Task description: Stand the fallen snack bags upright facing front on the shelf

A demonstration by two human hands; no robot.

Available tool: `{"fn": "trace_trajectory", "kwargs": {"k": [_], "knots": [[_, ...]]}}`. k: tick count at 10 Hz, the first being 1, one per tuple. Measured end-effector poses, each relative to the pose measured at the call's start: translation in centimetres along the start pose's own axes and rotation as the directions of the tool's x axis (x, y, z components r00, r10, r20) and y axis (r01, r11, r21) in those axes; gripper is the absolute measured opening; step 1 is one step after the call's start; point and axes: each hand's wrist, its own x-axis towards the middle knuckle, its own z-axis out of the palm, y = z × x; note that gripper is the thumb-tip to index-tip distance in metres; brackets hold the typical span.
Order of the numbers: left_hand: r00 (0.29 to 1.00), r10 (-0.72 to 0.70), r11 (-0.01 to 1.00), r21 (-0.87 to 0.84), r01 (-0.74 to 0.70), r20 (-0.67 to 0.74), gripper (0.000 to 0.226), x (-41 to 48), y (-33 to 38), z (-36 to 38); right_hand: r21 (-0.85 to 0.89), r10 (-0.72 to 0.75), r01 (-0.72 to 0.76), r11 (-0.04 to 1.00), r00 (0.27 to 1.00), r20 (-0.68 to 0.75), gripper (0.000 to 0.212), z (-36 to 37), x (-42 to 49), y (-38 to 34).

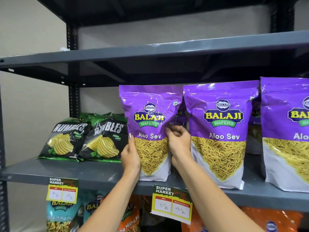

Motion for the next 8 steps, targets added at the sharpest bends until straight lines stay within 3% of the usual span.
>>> {"fn": "trace_trajectory", "kwargs": {"k": [3, 6, 7, 8], "knots": [[1.0, -0.003, 0.999, -0.037, 0.002, -0.03, 0.049, -0.4, 0.2, 0.0, -0.135, -0.07, 0.052, 0.989, 0.989, -0.133, 0.004, 0.1, -0.3, 0.3], [0.999, 0.01, 0.999, -0.032, -0.011, -0.031, 0.051, 0.0, -0.2, 0.0, -0.194, -0.197, 0.146, 0.97, 0.94, -0.278, 0.013, 0.2, -1.1, 1.1], [0.998, 0.024, 1.0, 0.012, -0.024, -0.058, 0.053, -0.6, 0.2, 0.1, -0.157, -0.175, 0.138, 0.978, 0.951, -0.253, 0.013, 0.3, -1.6, 0.6], [0.981, 0.015, 0.993, -0.114, -0.038, -0.194, 0.056, -0.5, 1.1, -0.1, -0.109, -0.133, 0.118, 0.987, 0.982, -0.136, 0.019, -0.8, -2.7, 0.3]]}}
